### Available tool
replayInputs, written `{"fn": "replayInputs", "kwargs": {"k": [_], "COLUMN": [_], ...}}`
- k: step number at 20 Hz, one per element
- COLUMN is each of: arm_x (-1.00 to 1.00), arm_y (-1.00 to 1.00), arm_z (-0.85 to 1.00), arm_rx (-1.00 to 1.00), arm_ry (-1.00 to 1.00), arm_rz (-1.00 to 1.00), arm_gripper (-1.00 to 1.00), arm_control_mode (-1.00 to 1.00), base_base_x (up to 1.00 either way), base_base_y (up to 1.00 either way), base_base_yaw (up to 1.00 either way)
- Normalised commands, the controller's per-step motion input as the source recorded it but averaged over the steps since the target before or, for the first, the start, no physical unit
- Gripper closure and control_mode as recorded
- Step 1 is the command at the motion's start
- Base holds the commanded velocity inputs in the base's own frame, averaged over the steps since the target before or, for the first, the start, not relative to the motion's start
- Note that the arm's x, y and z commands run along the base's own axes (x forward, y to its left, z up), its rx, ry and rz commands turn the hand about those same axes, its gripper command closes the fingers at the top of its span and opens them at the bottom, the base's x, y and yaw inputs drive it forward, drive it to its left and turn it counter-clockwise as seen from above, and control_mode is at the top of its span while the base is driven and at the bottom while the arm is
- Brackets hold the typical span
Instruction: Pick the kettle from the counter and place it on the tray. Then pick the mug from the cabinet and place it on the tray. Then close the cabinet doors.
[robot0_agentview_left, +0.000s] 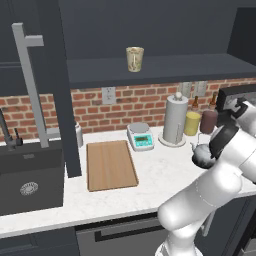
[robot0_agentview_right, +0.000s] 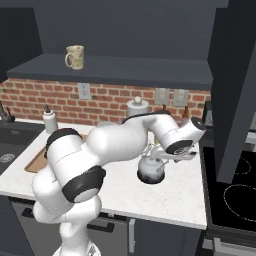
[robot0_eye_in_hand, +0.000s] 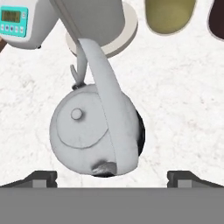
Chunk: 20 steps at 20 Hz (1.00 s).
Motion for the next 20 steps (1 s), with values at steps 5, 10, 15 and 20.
{"fn": "replayInputs", "kwargs": {"k": [5, 10, 15, 20], "arm_x": [0.08, 0.15, 0.19, 0.15], "arm_y": [0.00, 0.00, -0.01, -0.06], "arm_z": [-0.21, -0.18, -0.09, -0.02], "arm_rx": [0.03, 0.03, 0.05, 0.06], "arm_ry": [0.00, 0.00, 0.00, 0.00], "arm_rz": [0.02, 0.02, 0.04, 0.05], "arm_gripper": [-1.00, -1.00, -1.00, -1.00], "arm_control_mode": [-1.00, -1.00, -1.00, -1.00], "base_base_x": [0.00, 0.00, 0.00, 0.00], "base_base_y": [0.00, 0.00, 0.00, 0.00], "base_base_yaw": [0.00, 0.00, 0.00, 0.00]}}
